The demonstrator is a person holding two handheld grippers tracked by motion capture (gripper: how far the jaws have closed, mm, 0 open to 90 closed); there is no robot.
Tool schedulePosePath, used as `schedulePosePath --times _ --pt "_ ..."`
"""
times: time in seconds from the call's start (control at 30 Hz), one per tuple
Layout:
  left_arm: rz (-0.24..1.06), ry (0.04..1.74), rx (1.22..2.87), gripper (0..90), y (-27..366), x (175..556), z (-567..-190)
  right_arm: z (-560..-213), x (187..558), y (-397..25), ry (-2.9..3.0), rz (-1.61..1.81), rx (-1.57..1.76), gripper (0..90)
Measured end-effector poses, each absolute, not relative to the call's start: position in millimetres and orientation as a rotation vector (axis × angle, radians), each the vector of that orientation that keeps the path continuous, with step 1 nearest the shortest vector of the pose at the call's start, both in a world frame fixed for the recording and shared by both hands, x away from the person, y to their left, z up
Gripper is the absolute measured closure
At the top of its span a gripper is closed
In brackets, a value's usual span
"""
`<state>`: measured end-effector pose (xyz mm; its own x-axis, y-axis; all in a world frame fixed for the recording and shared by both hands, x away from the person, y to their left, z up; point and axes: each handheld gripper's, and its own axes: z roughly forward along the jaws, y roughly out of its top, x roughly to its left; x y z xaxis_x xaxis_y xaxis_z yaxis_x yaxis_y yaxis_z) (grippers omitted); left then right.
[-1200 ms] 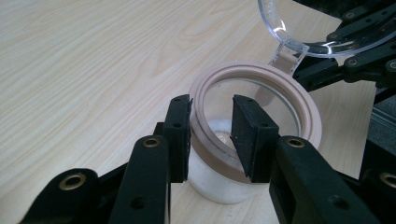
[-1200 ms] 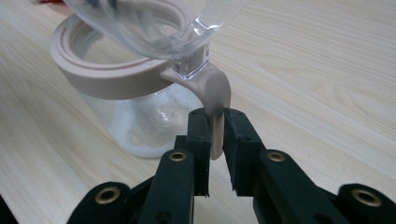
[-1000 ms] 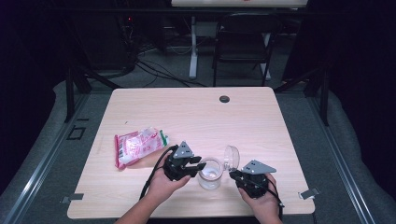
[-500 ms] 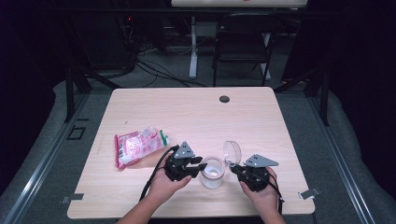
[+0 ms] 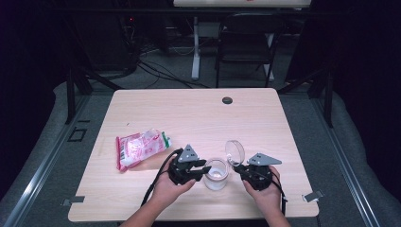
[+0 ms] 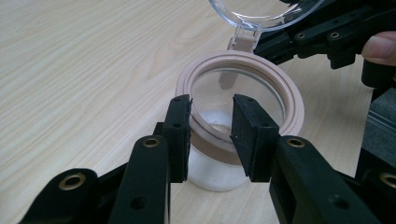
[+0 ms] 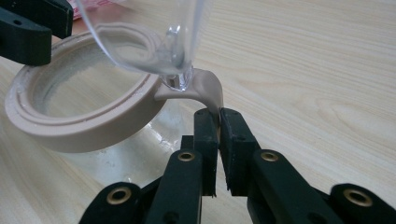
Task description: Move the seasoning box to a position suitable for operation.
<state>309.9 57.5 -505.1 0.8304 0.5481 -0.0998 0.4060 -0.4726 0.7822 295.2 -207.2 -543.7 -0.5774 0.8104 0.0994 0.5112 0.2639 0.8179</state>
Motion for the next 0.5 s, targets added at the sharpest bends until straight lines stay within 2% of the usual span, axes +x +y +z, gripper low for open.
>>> schedulePosePath --times 0.5 --pt "0.214 0.707 2.116 66.8 54 309 -505 -544 306 -208 2.187 1.246 1.233 85.5"
